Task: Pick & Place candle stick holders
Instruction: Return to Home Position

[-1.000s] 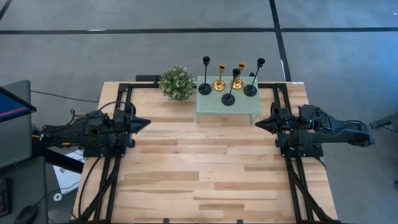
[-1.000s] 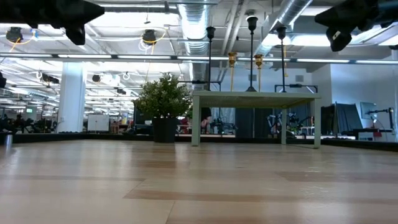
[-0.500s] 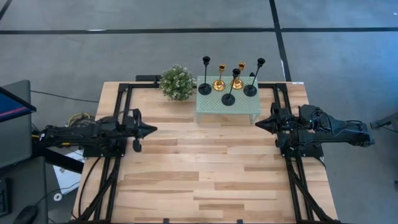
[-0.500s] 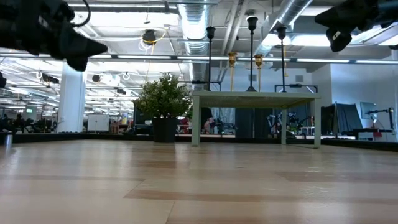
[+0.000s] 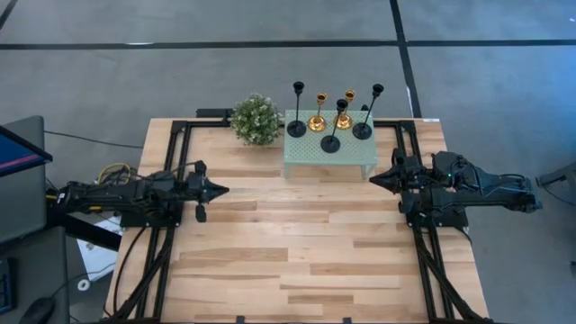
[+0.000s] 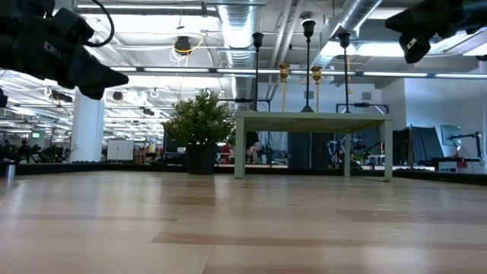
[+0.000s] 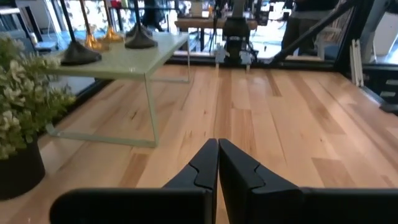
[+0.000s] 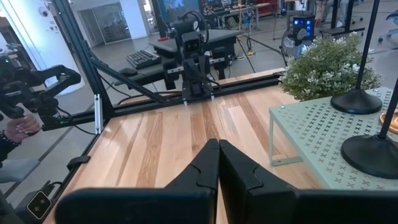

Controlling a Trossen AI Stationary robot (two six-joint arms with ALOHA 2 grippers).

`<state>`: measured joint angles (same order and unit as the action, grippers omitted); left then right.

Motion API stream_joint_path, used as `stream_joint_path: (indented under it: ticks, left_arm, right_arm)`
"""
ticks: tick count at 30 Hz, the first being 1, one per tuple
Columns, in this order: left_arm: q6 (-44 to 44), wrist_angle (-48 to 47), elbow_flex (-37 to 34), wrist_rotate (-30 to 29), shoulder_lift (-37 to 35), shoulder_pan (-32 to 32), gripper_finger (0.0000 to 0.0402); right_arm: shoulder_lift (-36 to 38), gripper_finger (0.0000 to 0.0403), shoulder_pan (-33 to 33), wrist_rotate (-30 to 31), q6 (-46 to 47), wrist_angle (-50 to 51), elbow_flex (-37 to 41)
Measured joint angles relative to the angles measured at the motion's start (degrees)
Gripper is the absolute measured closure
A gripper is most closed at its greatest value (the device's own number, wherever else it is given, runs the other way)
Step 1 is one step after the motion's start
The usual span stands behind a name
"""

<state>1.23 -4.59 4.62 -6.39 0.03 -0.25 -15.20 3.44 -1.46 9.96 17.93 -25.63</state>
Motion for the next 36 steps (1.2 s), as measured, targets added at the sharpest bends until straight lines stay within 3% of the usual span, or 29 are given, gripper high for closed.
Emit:
stream_joint_path:
  ticks: [12, 24, 36]
  left_arm:
    - [-0.41, 0.32, -1.94, 0.19, 0.02, 0.0, 0.0389]
    - [-0.02, 1.65, -2.43, 0.07, 0.02, 0.0, 0.0389]
    - [0.0, 1.67, -2.43, -0.01, 0.0, 0.0, 0.0389]
  right_arm:
    - [2.08, 0.0403, 0.02, 1.73, -0.27, -1.07, 0.02]
    - [15.08, 0.0403, 0.02, 1.51, -3.52, 0.23, 0.03]
    - [14.94, 0.0403, -0.05, 2.19, -5.72, -1.99, 4.4]
